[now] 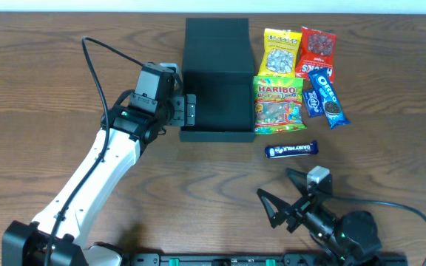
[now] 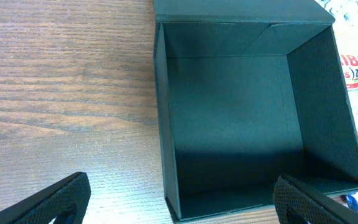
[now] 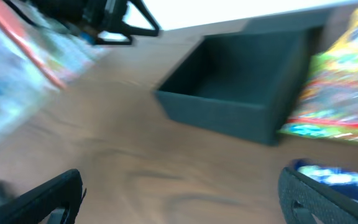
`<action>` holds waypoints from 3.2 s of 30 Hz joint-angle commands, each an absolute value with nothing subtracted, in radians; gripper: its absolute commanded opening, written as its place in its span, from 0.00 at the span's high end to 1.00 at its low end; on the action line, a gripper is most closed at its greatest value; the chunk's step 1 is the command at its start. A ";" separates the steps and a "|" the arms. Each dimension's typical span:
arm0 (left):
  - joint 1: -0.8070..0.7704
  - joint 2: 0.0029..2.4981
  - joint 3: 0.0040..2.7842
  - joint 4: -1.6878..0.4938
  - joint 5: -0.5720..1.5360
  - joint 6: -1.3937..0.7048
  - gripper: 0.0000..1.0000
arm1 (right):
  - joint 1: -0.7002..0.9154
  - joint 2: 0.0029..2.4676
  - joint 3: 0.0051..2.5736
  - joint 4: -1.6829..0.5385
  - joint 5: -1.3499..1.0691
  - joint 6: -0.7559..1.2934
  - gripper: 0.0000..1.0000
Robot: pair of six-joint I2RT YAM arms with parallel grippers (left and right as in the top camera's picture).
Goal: Pack container
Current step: 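Reach the right gripper to the green Haribo bag and grasp it, then carry the Haribo bag into the box and release it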
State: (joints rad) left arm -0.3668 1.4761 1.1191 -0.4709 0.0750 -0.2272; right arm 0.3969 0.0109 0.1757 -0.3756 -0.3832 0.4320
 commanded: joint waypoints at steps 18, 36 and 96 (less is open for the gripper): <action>-0.363 1.470 1.135 -0.471 0.071 -0.182 0.05 | 0.105 0.643 0.454 -0.166 -0.449 0.336 0.11; -0.363 1.470 1.135 -0.471 0.071 -0.179 0.05 | 0.115 1.620 0.924 -0.176 -0.068 0.245 0.17; -0.358 1.418 1.135 -0.463 -0.044 -0.179 0.05 | 0.207 1.647 1.411 -0.621 -0.087 0.221 0.31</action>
